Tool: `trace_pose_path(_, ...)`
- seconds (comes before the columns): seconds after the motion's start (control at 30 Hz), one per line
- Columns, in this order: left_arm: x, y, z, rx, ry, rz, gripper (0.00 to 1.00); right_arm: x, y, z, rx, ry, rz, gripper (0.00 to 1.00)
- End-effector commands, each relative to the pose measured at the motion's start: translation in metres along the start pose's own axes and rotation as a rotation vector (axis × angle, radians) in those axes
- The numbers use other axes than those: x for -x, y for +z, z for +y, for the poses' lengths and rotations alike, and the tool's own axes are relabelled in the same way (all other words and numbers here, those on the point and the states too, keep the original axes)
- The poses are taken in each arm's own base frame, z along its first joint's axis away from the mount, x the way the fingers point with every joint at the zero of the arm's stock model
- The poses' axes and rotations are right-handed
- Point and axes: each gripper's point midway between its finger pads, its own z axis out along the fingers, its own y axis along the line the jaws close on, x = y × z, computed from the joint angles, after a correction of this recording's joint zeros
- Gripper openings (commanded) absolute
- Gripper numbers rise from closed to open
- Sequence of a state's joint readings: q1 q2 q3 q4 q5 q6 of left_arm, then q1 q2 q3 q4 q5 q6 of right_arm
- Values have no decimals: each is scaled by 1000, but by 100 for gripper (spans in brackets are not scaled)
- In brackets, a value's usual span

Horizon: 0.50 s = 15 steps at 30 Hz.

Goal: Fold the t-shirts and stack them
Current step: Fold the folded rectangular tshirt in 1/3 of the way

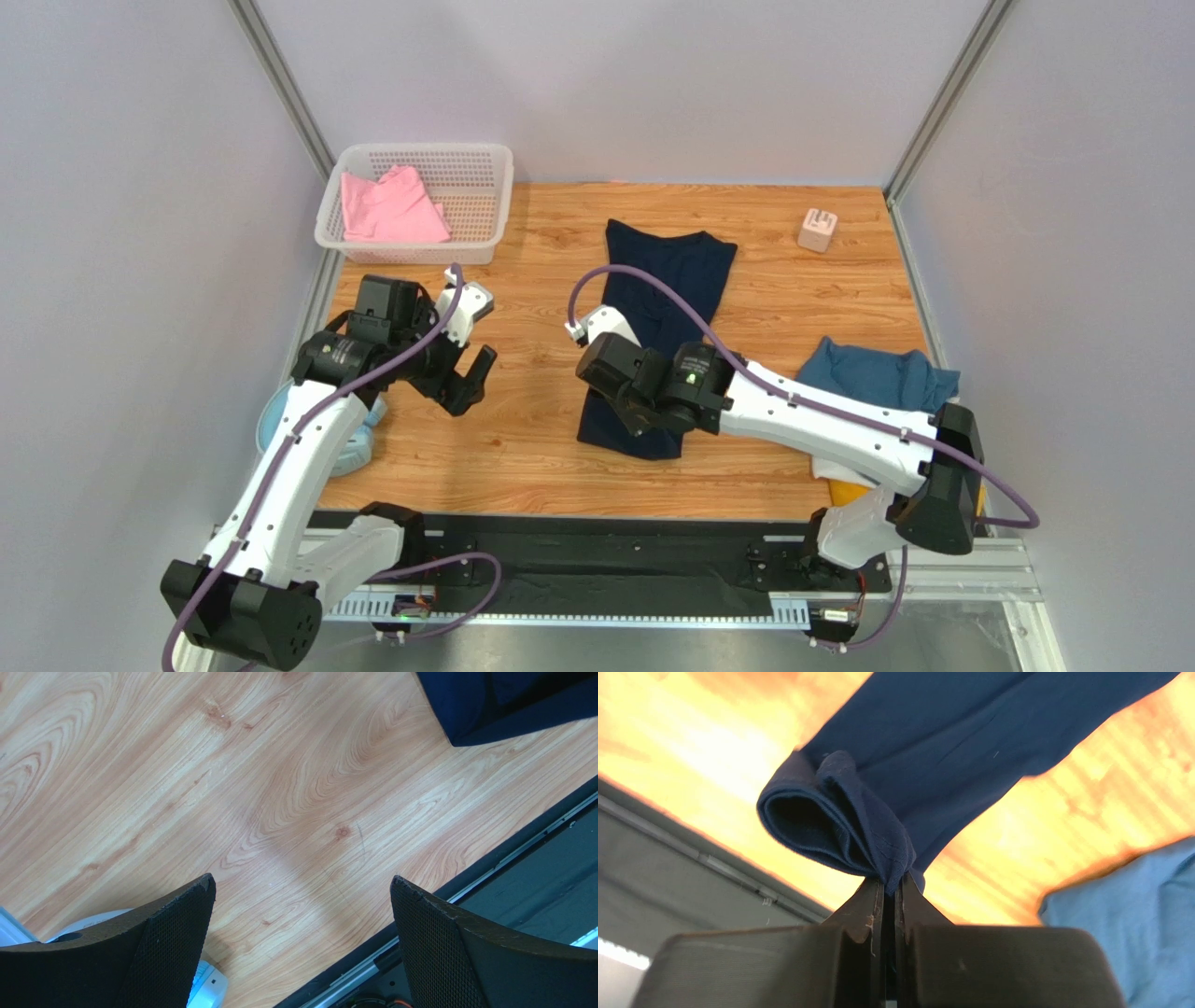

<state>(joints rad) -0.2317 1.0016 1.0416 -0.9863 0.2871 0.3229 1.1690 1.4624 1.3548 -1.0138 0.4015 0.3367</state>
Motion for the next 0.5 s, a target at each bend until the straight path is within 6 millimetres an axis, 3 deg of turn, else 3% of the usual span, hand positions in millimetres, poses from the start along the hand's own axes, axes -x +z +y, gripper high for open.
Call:
trace_pose_path(0.0, 12, -15, 0, 7, 34, -49, 100, 37, 15, -13, -2, -17, -63, 0)
trace_pose_path(0.47, 9, -17, -4, -12, 51, -46, 100, 58, 88, -77, -89, 61, 6, 0)
